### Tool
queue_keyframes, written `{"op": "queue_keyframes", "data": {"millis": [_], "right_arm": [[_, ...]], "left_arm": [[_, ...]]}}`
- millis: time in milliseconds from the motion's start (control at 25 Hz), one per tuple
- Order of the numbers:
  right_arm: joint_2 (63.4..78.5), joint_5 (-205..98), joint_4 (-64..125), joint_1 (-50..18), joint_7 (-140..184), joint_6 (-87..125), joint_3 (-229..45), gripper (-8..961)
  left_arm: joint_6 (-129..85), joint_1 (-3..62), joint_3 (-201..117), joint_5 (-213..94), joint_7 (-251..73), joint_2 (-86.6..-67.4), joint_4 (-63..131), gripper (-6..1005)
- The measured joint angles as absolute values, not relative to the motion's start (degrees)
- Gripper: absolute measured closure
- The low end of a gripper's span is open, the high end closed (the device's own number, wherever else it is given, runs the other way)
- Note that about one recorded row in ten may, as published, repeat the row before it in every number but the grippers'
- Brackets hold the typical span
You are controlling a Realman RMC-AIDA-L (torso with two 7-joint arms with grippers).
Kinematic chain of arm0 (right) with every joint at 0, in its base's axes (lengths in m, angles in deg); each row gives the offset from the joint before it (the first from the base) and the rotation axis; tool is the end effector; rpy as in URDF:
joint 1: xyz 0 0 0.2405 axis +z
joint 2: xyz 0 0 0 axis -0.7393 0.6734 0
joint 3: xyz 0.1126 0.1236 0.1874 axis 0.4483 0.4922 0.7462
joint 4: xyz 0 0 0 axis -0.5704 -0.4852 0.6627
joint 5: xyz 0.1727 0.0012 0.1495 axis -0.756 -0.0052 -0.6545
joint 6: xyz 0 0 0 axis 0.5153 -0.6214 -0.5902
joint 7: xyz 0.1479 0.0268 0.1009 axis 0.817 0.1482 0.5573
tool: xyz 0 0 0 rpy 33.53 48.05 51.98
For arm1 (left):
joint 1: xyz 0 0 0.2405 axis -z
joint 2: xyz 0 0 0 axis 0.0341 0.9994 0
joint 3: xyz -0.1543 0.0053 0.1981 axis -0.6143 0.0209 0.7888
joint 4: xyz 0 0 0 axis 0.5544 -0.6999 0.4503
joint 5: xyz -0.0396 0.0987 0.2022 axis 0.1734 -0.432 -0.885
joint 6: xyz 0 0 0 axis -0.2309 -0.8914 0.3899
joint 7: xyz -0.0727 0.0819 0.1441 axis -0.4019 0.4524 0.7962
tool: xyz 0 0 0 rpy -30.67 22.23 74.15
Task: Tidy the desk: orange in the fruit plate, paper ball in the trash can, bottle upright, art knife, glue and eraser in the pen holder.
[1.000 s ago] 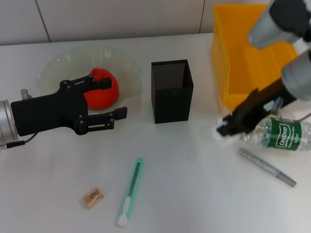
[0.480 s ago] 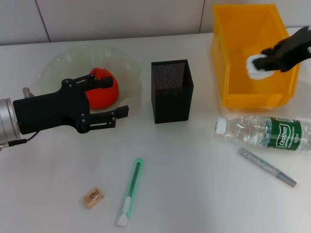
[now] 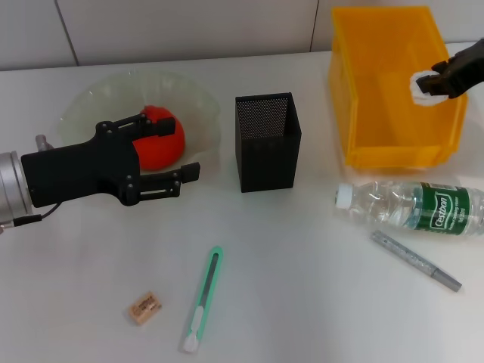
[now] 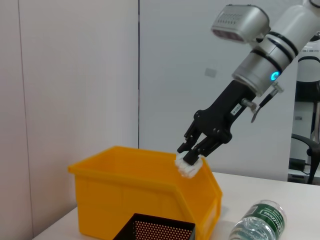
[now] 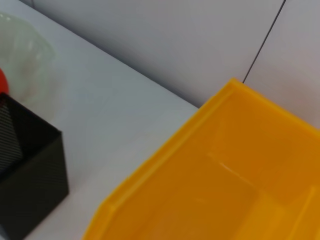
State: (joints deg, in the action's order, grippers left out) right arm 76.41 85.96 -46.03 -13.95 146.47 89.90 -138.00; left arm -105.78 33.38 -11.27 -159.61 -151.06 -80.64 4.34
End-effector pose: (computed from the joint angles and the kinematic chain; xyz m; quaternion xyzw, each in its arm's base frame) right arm 0.2323 0.4342 0.0909 -0.8821 0.2864 -0.0909 0.3627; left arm -0.2233 0.3670 -0.0325 -0.9437 -0.0801 -0.2874 0.1428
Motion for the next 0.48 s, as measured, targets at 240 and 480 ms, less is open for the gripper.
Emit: {"op": "queue_keyframes", "data": {"millis": [240,480], "right_arm": [[76.37,86.31,-40.27,-12.34,144.31,85.01,-138.28,654],[76.82,86.26,-37.65,-11.53,144.40,81.18,-137.73,636]], "left_arm": [[-105.70,33.37,-11.24,-159.61,-151.07,-80.64,4.35,185],[-105.70,33.33,-11.25,-159.61,-151.06,-80.63,4.34,185]]}}
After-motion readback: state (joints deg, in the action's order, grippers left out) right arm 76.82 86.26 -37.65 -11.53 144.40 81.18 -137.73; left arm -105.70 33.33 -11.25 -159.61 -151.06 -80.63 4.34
